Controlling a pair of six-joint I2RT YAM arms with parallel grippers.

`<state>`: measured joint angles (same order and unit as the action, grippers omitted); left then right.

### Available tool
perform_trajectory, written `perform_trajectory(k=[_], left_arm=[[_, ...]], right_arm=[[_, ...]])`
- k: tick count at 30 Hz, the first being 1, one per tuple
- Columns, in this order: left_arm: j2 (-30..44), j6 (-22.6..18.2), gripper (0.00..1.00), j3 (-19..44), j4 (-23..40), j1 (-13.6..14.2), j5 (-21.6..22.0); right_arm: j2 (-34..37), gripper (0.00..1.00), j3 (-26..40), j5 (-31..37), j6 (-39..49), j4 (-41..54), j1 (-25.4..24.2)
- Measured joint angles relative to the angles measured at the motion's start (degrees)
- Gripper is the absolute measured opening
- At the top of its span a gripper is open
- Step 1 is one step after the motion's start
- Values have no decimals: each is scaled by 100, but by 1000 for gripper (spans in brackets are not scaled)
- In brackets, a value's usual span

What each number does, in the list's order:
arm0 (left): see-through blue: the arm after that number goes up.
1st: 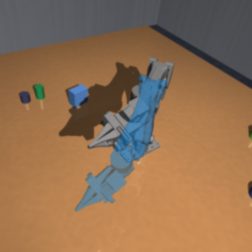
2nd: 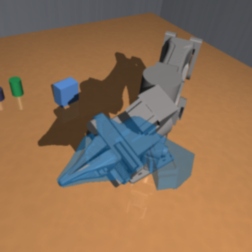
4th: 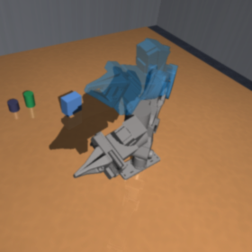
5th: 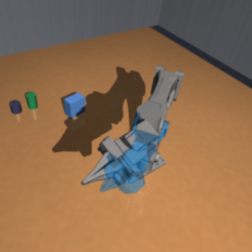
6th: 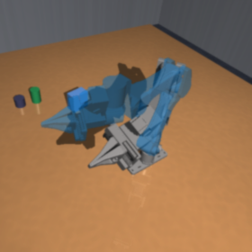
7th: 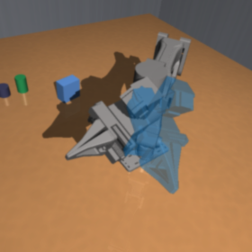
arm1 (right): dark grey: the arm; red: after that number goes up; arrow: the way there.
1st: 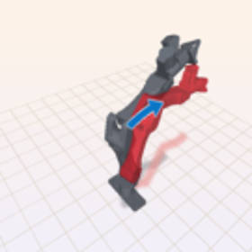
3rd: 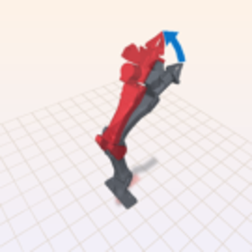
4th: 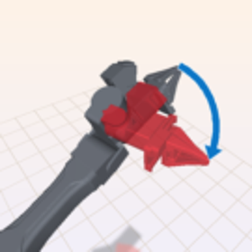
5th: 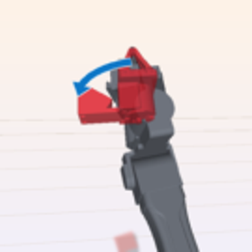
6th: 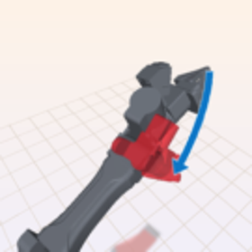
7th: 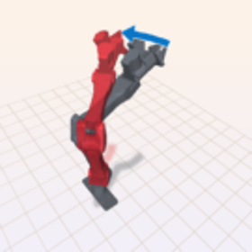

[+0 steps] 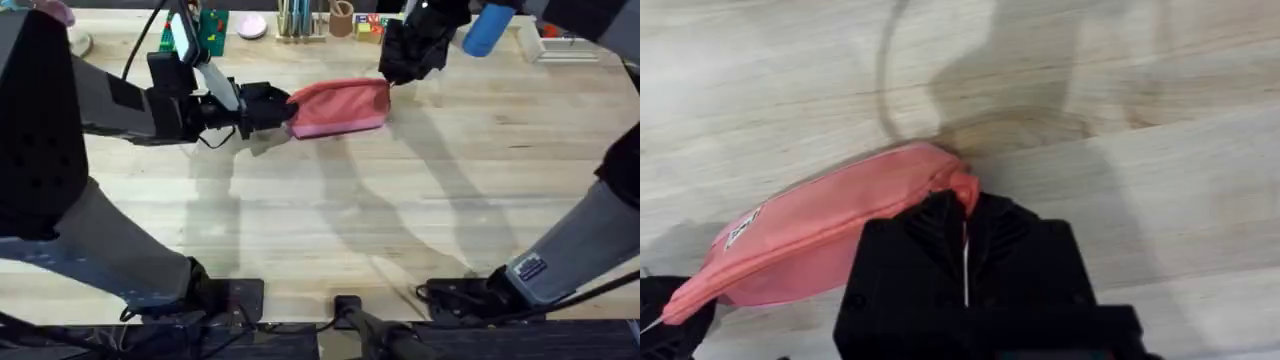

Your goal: Unzip the bag, pick up the pens from the table one at a time and place them inside, then zip the bag closed.

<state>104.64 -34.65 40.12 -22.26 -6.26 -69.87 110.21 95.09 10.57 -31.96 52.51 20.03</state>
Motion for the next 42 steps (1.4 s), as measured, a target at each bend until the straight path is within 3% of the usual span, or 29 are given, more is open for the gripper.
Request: perform_trajectory(k=[9,14,21,28,39,40,42], left_arm=[[0,0,44,0,0,28,-20],[0,-2,44,0,11,28,-35],[0,0,44,0,17,28,-37],[0,0,44,0,17,28,-37],[0,-2,44,0,17,28,-37],[0,0,44,0,17,28,-37],[0,-2,44,0,17,28,-37]], right_arm=[[0,33,-29,-109,54,68,-421],[-28,33,-502,-32,48,-73,-716],[-28,32,-1186,149,-143,-463,-737],[-58,32,-1363,190,-221,-662,-693],[-1346,37,-1362,226,547,-706,-476],[-1449,72,-1362,226,664,-706,-410],[-1622,290,-1362,228,902,-704,-255]])
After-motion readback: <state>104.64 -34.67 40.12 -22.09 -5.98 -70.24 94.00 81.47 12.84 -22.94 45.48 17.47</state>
